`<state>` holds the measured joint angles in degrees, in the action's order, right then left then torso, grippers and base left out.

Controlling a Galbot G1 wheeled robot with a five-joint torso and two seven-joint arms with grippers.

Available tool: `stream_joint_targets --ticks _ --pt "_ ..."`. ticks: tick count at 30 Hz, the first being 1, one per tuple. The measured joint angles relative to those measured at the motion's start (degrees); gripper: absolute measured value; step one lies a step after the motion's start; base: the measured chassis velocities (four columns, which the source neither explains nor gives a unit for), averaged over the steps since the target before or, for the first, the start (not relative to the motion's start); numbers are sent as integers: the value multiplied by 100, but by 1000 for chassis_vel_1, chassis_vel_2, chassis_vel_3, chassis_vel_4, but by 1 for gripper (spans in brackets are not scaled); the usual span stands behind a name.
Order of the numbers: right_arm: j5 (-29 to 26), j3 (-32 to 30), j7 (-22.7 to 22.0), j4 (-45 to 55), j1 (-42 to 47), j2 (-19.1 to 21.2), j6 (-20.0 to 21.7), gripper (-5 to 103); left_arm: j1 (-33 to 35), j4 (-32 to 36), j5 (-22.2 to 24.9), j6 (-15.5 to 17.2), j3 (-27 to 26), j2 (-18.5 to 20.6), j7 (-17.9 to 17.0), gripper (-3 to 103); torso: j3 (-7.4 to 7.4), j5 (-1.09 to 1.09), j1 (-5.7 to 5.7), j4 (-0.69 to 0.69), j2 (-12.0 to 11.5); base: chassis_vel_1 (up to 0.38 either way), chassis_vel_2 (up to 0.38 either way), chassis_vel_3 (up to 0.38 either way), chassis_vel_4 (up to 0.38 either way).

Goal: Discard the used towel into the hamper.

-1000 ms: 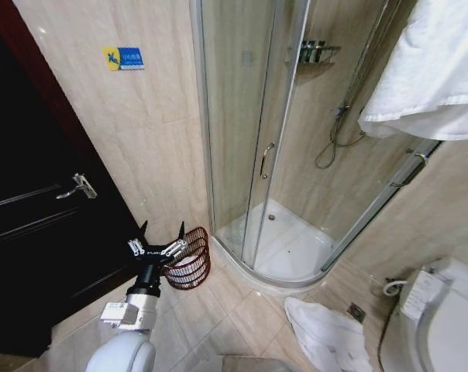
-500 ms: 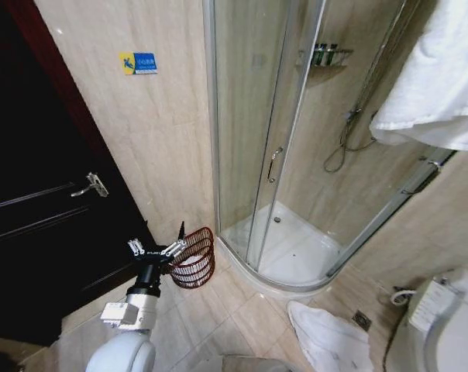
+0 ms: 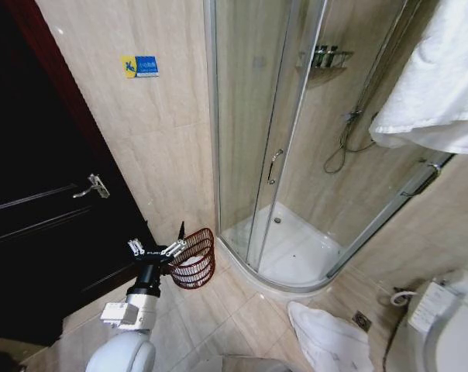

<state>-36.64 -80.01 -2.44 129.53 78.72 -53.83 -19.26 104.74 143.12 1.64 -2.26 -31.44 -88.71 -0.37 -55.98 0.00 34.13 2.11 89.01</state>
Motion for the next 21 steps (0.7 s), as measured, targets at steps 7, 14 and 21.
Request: stream_joint_targets --ticks 7,14,21 --pt "-507 184 -94 -332 -553 733 267 100 0 0 0 0 0 0 0 100 106 0 -92 1 -198 0 0 0 0" --pt "-864 986 -175 -1091 -1904 1588 488 100 0 0 0 0 0 0 0 100 122 0 -108 1 -226 0 0 0 0" --pt "-1309 2257 -116 -1924 -3848 2128 1097 100 0 0 0 0 0 0 0 100 122 -1 -109 1 -228 0 0 0 0"
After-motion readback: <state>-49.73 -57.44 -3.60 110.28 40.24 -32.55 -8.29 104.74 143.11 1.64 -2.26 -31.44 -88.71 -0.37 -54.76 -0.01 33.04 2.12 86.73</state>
